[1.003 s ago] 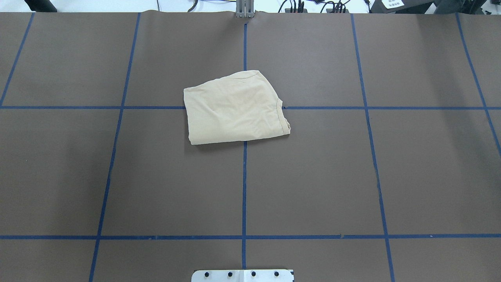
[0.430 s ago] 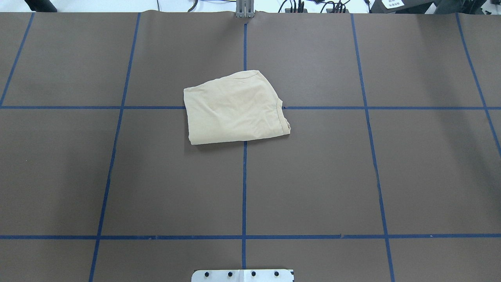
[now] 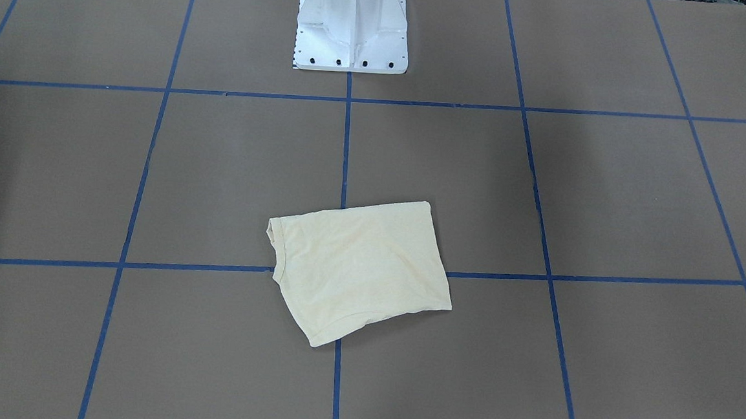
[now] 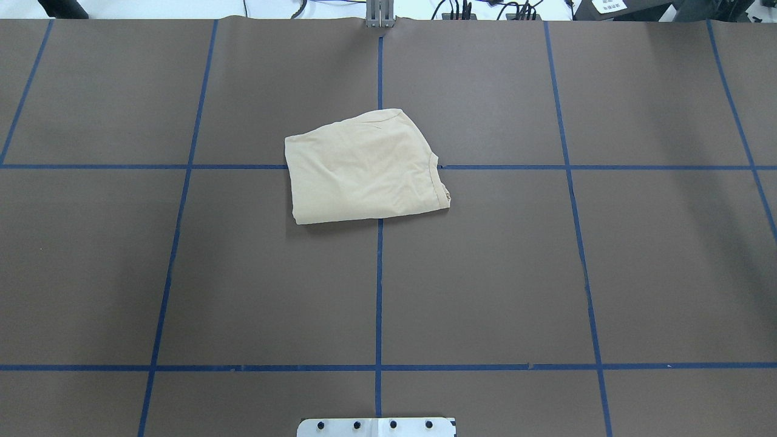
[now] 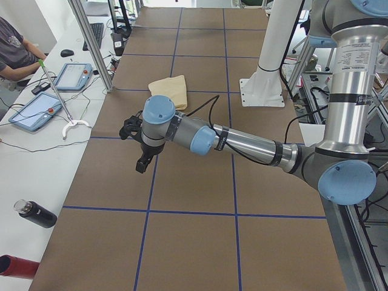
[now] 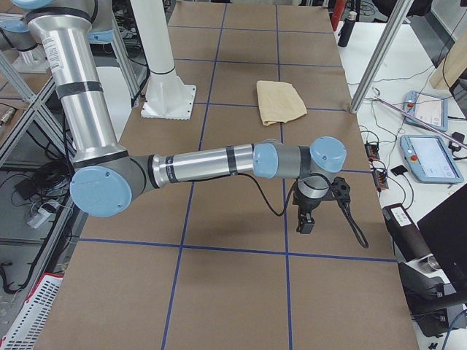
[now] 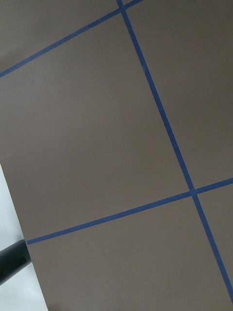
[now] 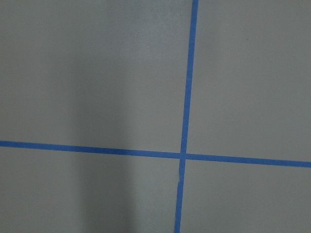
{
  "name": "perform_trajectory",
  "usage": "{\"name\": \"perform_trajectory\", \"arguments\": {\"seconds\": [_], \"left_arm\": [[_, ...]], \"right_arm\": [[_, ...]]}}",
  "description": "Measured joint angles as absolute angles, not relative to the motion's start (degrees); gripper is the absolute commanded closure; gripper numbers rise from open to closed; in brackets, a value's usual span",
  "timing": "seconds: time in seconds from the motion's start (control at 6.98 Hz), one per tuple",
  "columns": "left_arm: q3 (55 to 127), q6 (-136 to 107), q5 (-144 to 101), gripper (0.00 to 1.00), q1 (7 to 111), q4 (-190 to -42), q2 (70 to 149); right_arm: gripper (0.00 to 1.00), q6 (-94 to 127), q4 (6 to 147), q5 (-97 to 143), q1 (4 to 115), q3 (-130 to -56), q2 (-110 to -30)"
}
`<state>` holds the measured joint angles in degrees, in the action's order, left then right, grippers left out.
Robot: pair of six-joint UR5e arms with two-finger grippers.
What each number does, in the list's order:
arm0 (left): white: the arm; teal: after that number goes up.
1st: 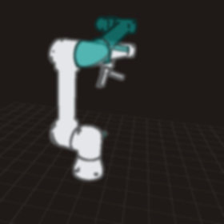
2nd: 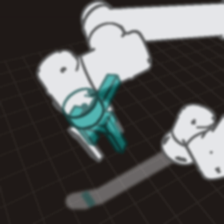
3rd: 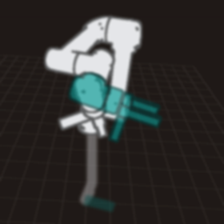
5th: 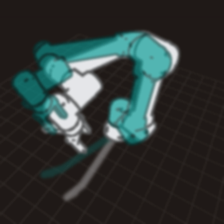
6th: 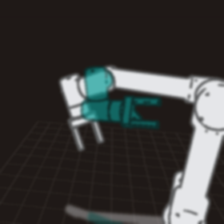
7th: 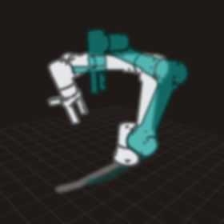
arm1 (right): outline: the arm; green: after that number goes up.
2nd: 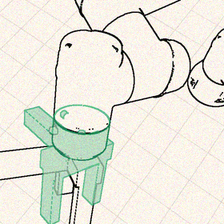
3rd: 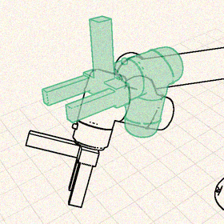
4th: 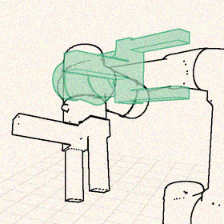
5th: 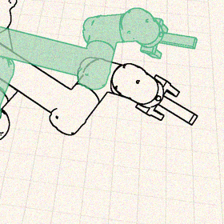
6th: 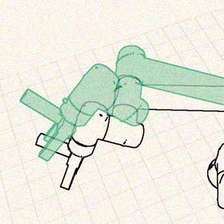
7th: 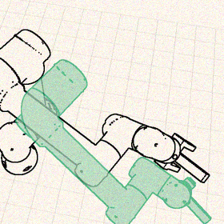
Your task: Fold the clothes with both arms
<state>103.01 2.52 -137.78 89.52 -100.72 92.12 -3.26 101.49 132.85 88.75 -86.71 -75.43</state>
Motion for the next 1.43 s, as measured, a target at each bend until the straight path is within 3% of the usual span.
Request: {"name": "perform_trajectory", "arguments": {"seconds": [1.15,1.43], "left_arm": [[102.34,2.55,-137.81,0.00,89.47,-100.52,91.52],[102.24,2.57,-138.13,0.00,89.38,-100.75,90.67]], "right_arm": [[0.00,-4.08,97.13,135.68,84.55,-87.70,-76.47],[0.00,-3.76,96.90,135.14,83.30,-91.25,-79.06]]}}
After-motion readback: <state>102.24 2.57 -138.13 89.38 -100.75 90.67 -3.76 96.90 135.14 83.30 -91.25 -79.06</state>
